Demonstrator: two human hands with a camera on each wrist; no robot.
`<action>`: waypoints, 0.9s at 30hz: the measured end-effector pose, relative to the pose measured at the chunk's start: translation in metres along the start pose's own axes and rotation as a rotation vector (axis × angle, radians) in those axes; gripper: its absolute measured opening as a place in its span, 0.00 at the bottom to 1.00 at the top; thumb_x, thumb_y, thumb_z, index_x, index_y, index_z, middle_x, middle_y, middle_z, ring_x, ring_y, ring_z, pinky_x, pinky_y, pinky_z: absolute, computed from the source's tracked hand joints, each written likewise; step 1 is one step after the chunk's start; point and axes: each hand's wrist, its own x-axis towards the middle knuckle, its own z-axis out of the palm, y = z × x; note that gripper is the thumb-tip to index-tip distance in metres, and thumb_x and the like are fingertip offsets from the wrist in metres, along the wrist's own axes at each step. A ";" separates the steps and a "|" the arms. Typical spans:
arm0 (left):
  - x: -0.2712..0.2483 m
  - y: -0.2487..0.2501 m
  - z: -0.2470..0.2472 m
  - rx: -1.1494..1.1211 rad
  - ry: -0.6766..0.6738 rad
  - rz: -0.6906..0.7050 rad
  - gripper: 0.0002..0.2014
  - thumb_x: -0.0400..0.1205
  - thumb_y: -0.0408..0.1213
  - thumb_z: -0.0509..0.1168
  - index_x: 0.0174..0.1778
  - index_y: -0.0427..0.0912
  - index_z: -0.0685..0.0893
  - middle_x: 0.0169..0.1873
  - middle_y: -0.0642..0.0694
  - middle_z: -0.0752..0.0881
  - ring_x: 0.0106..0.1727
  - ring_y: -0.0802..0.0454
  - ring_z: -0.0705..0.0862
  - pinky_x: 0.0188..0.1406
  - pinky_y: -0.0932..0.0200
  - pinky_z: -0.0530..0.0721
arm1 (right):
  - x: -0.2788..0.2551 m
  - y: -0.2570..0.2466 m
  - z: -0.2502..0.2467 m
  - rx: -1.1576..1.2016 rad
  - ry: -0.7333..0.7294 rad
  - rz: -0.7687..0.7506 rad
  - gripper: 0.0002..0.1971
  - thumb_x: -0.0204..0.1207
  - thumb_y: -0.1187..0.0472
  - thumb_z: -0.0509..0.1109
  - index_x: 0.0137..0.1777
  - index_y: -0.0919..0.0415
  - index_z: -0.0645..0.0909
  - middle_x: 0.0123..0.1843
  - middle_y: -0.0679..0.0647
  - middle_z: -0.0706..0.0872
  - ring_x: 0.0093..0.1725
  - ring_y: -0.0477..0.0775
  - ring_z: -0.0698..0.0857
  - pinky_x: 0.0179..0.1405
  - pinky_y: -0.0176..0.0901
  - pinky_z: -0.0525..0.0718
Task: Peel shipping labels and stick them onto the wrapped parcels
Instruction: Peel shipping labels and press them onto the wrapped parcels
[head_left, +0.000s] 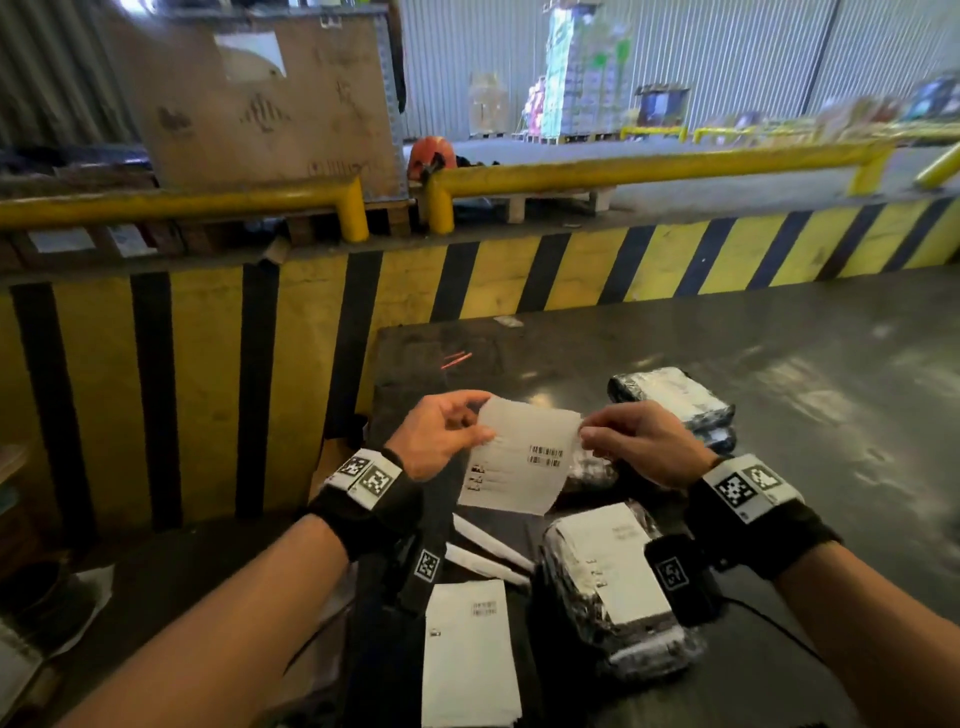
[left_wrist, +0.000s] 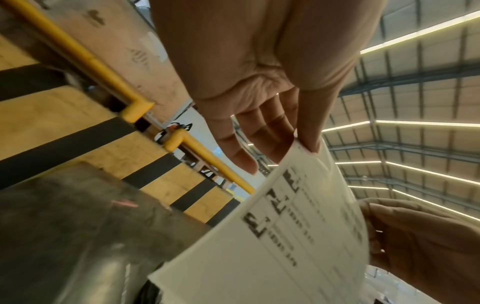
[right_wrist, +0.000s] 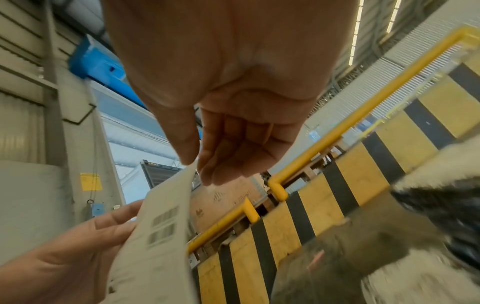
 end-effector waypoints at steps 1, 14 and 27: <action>0.002 0.007 -0.001 0.000 -0.010 0.015 0.17 0.78 0.29 0.67 0.51 0.60 0.79 0.45 0.50 0.87 0.52 0.52 0.87 0.54 0.56 0.86 | 0.002 -0.004 -0.009 -0.004 -0.008 -0.008 0.06 0.77 0.62 0.68 0.45 0.60 0.87 0.37 0.54 0.89 0.32 0.40 0.83 0.39 0.37 0.84; 0.020 0.033 0.007 -0.007 -0.096 0.072 0.18 0.79 0.31 0.66 0.62 0.54 0.78 0.45 0.42 0.86 0.53 0.49 0.88 0.52 0.57 0.87 | 0.001 -0.019 -0.047 -0.076 -0.097 -0.107 0.08 0.79 0.68 0.65 0.42 0.63 0.85 0.29 0.45 0.85 0.26 0.34 0.80 0.29 0.22 0.77; 0.028 0.032 0.007 0.008 -0.129 0.038 0.20 0.81 0.32 0.64 0.69 0.47 0.77 0.43 0.46 0.85 0.52 0.50 0.87 0.53 0.56 0.86 | -0.008 -0.018 -0.049 -0.062 -0.250 -0.094 0.10 0.80 0.65 0.64 0.38 0.58 0.82 0.32 0.49 0.84 0.29 0.40 0.80 0.35 0.30 0.80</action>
